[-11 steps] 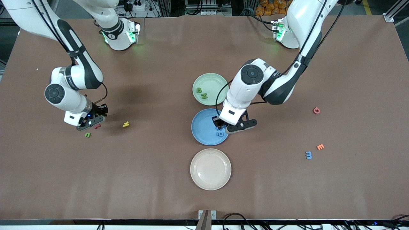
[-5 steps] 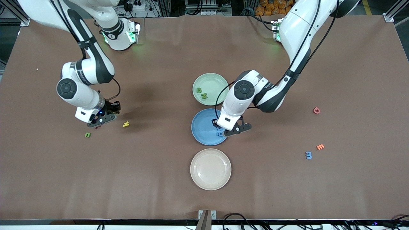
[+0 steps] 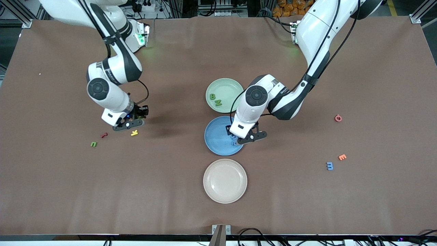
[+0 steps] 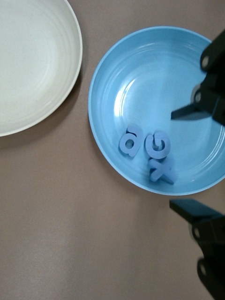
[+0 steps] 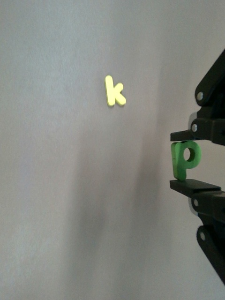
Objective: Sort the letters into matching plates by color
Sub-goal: 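Lift P with the right gripper while the left gripper drops X on plate, then release green P onto the green plate while the left gripper reaches blue E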
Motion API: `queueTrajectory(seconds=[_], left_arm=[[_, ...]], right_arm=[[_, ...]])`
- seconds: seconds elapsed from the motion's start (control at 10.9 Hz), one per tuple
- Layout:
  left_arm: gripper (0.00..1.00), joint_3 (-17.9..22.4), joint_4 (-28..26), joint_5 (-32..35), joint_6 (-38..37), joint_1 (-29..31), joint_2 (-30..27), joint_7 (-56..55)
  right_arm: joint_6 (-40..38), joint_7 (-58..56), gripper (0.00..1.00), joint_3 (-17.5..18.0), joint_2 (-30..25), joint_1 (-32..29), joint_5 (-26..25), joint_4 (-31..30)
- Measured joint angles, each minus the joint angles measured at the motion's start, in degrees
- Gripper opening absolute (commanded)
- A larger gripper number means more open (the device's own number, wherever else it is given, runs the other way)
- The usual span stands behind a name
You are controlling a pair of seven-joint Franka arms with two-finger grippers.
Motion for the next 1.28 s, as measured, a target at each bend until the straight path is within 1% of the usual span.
queueTrajectory(seconds=[0.27, 0.37, 0.55, 0.73, 0.92, 1.1, 1.28], left_arm=[[1.00, 0.4, 0.2, 0.7, -0.2, -0.1, 0.0, 0.0], [1.00, 1.4, 0.2, 1.6, -0.3, 0.0, -0.1, 0.0], [1.00, 5.4, 0.5, 3.4, -0.3, 0.6, -0.2, 0.7], [1.00, 7.8, 0.8, 3.9, -0.4, 3.2, -0.2, 5.7], [1.00, 8.1, 0.9, 4.0, -0.5, 7.5, -0.2, 12.1], [1.00, 8.1, 0.9, 4.0, -0.9, 10.7, -0.2, 15.8], [1.00, 8.2, 0.8, 4.1, -1.2, 13.2, -0.2, 19.6]], right_arm=[[0.5, 9.3, 0.11, 0.1, 0.0, 5.5, 0.1, 1.0], [0.8, 13.0, 0.11, 0.1, 0.0, 7.7, 0.2, 1.5], [0.9, 19.1, 0.11, 0.2, -0.1, 11.7, 1.2, 2.7], [1.4, 24.2, 0.11, 0.2, -0.1, 15.5, 2.4, 3.7], [1.8, 30.7, 0.12, 0.2, -0.1, 19.6, 2.7, 4.0], [2.1, 36.6, 0.13, 0.2, 0.3, 23.2, 2.8, 4.2], [2.5, 43.5, 0.14, 0.1, 2.6, 26.6, 2.7, 6.7]])
